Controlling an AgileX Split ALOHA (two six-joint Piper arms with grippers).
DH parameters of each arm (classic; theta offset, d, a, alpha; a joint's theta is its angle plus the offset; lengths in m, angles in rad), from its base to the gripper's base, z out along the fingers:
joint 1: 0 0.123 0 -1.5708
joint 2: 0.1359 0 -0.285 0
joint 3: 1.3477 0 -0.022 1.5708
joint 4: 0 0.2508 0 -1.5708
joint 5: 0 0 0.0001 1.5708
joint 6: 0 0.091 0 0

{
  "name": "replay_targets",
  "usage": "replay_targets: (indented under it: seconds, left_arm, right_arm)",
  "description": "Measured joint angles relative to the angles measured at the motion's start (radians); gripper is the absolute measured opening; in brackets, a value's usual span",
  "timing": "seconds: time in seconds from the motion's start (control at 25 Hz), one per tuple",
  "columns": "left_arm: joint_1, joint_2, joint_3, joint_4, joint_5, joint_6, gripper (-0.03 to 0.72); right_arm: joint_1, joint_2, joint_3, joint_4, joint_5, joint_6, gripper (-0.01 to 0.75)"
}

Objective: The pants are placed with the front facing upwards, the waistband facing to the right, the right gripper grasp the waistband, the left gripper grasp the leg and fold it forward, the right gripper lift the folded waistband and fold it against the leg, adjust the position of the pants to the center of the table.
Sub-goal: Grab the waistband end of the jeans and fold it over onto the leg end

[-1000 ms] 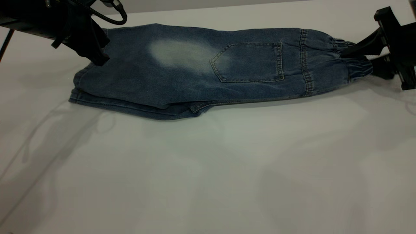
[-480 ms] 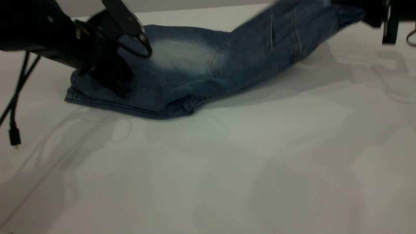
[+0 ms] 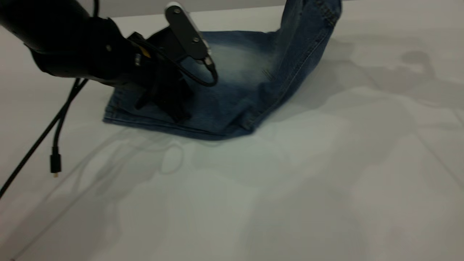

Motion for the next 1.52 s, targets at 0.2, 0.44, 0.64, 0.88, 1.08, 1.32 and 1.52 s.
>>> replay_targets:
  seconds: [0.2, 0.44, 0.64, 0.88, 1.08, 1.32, 1.52]
  left_arm:
    - [-0.009, -0.014, 0.001, 0.002, 0.030, 0.004, 0.316]
    - [0.034, -0.110, 0.009, 0.000, 0.095, 0.010, 0.323]
    - [0.111, -0.193, 0.009, -0.005, 0.048, 0.034, 0.323]
    - [0.220, -0.200, 0.007, -0.015, 0.127, 0.033, 0.323]
    - [0.219, -0.181, 0.006, -0.008, 0.139, 0.033, 0.323]
    - [0.201, -0.119, 0.006, -0.001, 0.144, 0.004, 0.323]
    - [0.160, -0.078, 0.006, 0.000, 0.127, 0.000, 0.323]
  right_arm:
    - [0.024, 0.001, 0.000, -0.001, -0.005, 0.000, 0.050]
    - [0.022, 0.002, 0.000, -0.001, -0.007, 0.000, 0.050]
    - [0.022, 0.002, 0.000, 0.000, -0.007, 0.000, 0.050]
    - [0.048, 0.002, -0.019, -0.002, -0.007, 0.000, 0.050]
    - [0.116, 0.002, -0.079, -0.002, -0.006, 0.000, 0.050]
    - [0.153, 0.002, -0.118, -0.001, -0.003, 0.016, 0.050]
    - [0.152, 0.002, -0.118, -0.001, -0.006, 0.018, 0.050]
